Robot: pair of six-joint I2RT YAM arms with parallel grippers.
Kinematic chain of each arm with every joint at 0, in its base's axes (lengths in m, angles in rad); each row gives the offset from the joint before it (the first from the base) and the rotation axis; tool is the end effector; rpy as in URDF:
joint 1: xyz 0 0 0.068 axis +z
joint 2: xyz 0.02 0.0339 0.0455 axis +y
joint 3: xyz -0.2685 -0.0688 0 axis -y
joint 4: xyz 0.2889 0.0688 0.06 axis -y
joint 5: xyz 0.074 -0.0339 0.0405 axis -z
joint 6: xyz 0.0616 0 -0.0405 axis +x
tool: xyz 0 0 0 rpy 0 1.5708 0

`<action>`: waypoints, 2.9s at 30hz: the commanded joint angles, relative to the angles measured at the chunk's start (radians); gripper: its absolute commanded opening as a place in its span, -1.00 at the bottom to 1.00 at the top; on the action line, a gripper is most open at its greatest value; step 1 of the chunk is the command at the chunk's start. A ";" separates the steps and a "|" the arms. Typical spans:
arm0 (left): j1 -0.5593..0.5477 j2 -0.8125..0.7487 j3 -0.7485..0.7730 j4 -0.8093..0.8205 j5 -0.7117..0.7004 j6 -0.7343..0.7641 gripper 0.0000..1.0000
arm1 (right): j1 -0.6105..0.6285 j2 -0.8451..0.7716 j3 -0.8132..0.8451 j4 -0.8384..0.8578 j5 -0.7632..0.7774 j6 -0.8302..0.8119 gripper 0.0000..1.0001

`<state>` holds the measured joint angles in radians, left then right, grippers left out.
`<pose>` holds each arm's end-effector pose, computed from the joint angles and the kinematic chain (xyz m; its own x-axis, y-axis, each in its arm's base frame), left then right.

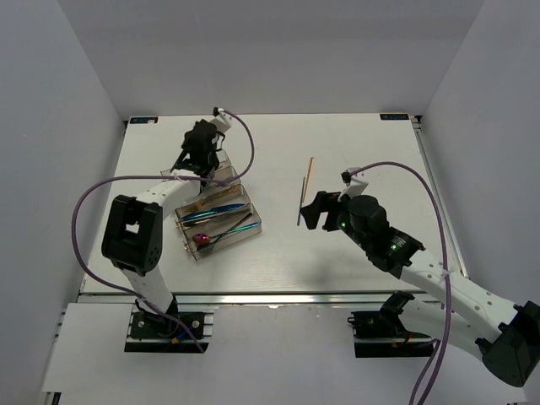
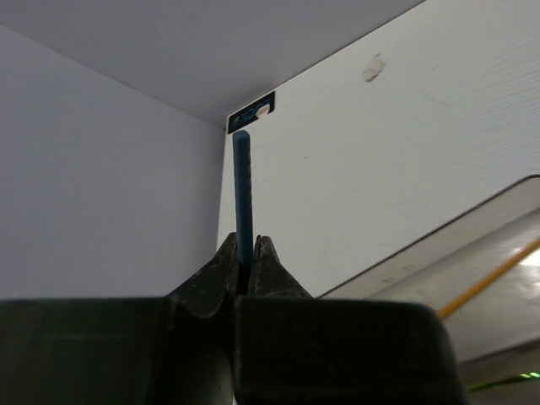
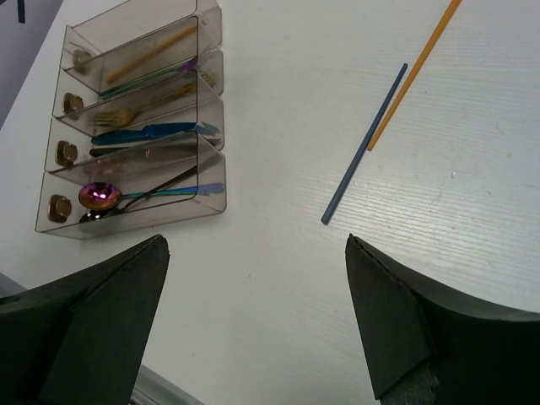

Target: Sort the eating utensils into containers

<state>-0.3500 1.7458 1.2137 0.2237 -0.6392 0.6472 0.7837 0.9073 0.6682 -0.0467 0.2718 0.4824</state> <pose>0.4482 -0.1245 0.2456 -0.3835 0.6551 -0.6510 -0.0345 0.6942 0.7190 0.2082 0.1841 0.2773 -0.4077 0.2246 -0.8851 -0.3481 0.8578 0.3780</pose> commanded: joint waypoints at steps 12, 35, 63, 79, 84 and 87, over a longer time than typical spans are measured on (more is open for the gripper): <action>0.095 0.040 -0.143 0.284 0.171 0.046 -0.98 | 0.000 -0.137 -0.033 -0.024 0.023 -0.088 0.79; 0.066 -0.145 -0.238 0.295 0.211 -0.129 0.60 | 0.000 -0.042 -0.021 0.027 0.007 -0.059 0.79; 0.006 -0.928 -0.460 -0.658 0.180 -0.985 0.96 | -0.336 1.293 1.149 -0.470 0.049 -0.024 -0.12; 0.006 -0.936 -0.490 -0.661 0.317 -0.991 0.96 | -0.370 1.457 1.253 -0.544 0.087 -0.001 -0.52; 0.006 -0.947 -0.497 -0.659 0.332 -0.989 0.96 | -0.402 1.463 1.234 -0.567 0.057 -0.004 -0.69; 0.006 -0.947 -0.499 -0.664 0.342 -0.995 0.96 | -0.416 1.420 1.164 -0.559 0.052 -0.016 -0.95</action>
<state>-0.3450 0.8165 0.7261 -0.4416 -0.3229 -0.3412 0.3939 2.3367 1.9015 -0.5411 0.3298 0.4782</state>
